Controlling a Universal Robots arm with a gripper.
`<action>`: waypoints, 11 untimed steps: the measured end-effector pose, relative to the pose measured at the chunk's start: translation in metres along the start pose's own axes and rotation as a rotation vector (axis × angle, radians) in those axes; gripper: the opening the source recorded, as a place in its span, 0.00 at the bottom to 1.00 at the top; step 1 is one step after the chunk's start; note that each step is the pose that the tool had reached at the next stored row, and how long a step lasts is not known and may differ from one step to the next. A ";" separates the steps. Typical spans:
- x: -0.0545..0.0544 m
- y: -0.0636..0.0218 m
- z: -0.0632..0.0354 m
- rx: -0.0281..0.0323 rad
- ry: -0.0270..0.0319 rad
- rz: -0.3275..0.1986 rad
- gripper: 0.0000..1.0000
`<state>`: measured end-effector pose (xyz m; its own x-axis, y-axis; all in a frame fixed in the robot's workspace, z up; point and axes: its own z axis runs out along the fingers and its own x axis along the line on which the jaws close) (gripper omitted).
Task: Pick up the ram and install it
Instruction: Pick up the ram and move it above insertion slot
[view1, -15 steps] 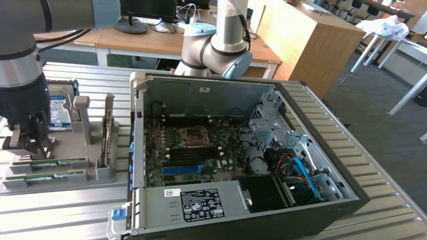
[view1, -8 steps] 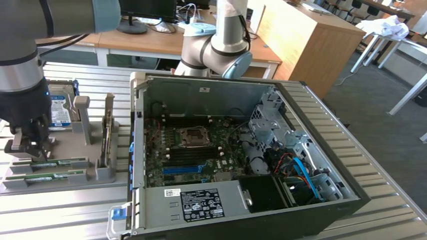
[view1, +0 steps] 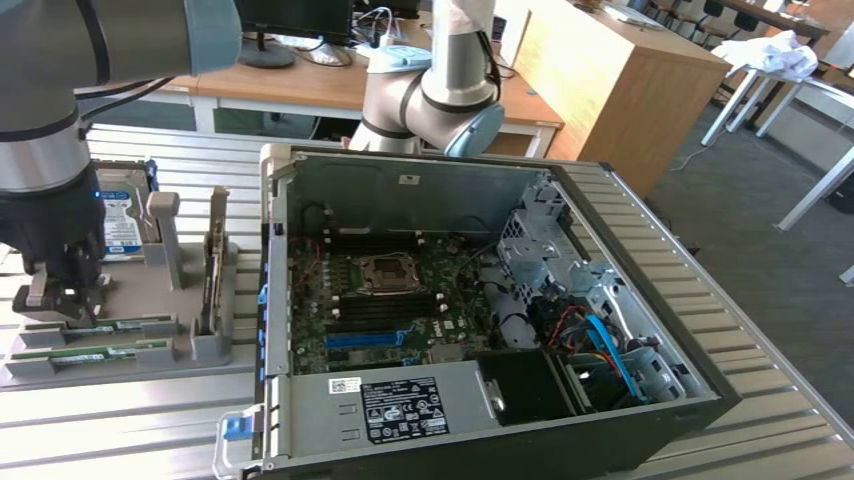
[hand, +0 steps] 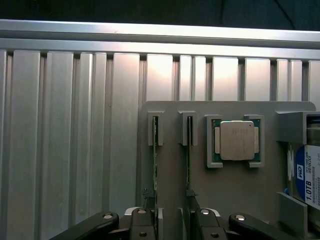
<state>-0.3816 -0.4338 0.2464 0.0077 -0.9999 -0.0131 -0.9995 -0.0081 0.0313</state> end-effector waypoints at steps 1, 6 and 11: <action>0.000 0.0000 0.0000 -0.0001 0.0000 0.000 0.36; 0.002 0.0001 0.0002 0.0003 -0.0002 0.000 0.36; 0.007 0.0004 0.0000 0.0001 -0.0001 0.000 0.36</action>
<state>-0.3819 -0.4405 0.2463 0.0076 -0.9999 -0.0132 -0.9995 -0.0080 0.0312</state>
